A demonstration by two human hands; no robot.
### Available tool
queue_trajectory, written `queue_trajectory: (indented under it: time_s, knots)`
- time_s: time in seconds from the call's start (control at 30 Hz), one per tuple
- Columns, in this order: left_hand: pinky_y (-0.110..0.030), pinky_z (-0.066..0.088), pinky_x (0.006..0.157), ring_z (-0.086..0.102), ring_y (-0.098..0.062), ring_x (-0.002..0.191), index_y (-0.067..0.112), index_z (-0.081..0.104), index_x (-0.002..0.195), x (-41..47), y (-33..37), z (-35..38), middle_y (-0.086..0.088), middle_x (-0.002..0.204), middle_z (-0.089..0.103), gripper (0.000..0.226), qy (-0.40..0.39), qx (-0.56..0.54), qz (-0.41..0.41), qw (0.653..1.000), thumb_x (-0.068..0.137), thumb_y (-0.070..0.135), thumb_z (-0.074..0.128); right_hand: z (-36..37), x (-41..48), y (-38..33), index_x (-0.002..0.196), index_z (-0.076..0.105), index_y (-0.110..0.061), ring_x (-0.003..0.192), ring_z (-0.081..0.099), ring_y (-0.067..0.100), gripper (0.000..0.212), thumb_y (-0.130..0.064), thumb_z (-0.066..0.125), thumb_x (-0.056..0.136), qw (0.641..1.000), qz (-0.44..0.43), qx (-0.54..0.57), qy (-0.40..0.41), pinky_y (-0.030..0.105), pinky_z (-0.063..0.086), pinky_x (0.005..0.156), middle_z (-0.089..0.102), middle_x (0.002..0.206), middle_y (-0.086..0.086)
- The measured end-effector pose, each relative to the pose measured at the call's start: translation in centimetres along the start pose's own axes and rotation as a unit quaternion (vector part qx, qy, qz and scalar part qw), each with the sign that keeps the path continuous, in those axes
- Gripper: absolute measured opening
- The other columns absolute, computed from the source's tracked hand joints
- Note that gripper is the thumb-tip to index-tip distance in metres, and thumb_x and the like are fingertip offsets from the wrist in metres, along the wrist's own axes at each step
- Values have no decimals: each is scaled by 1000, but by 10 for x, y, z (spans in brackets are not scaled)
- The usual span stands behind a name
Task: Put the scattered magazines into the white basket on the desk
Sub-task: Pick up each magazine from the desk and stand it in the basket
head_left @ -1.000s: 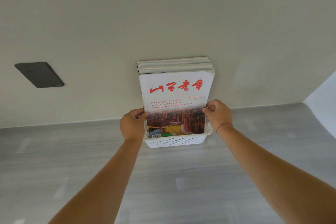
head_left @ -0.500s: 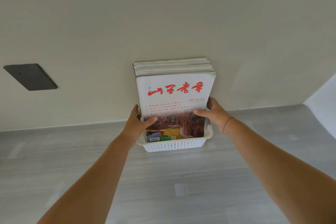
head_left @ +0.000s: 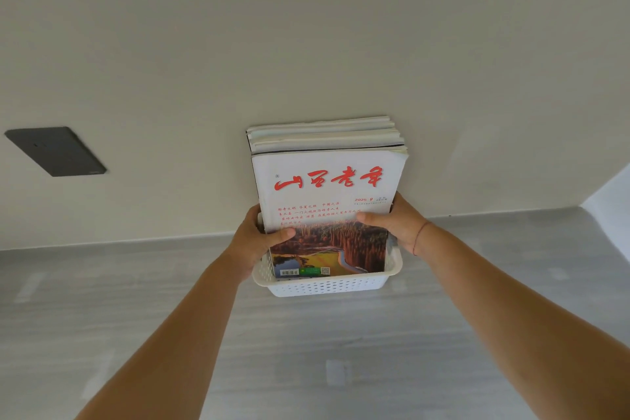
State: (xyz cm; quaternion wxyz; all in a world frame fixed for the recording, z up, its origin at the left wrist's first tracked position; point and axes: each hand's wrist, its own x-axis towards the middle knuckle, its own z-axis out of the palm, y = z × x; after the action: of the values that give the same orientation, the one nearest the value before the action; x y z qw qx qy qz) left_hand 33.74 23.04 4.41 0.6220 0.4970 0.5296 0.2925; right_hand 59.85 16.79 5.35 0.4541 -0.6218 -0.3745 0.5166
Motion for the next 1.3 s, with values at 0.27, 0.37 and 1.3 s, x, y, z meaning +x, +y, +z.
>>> queue_trajectory:
  time_s: [0.27, 0.37, 1.3]
  knots:
    - [-59, 49, 89, 57, -31, 112, 22, 45, 126, -19, -6, 36, -6, 120, 62, 75, -52, 12, -2, 999, 63, 9, 82, -26, -59, 18, 124, 51, -17, 117, 56, 29, 62, -13, 79, 69, 997, -17, -8, 78, 58, 45, 97, 63, 124, 7]
    - [-57, 51, 88, 59, -29, 109, 23, 45, 126, -23, -7, 68, -5, 119, 62, 74, -102, 34, 10, 994, 63, 10, 83, -50, -97, 27, 124, 50, -17, 114, 58, 27, 62, -11, 79, 70, 992, -22, 4, 121, 55, 48, 95, 63, 122, 6]
    - [-54, 40, 99, 53, -25, 116, 30, 44, 128, -136, -8, 530, 1, 125, 59, 74, -571, 300, 81, 760, 66, 21, 82, -248, -417, 161, 117, 48, -23, 104, 58, 25, 58, -22, 80, 69, 715, 16, 170, 678, 50, 51, 92, 62, 111, -2]
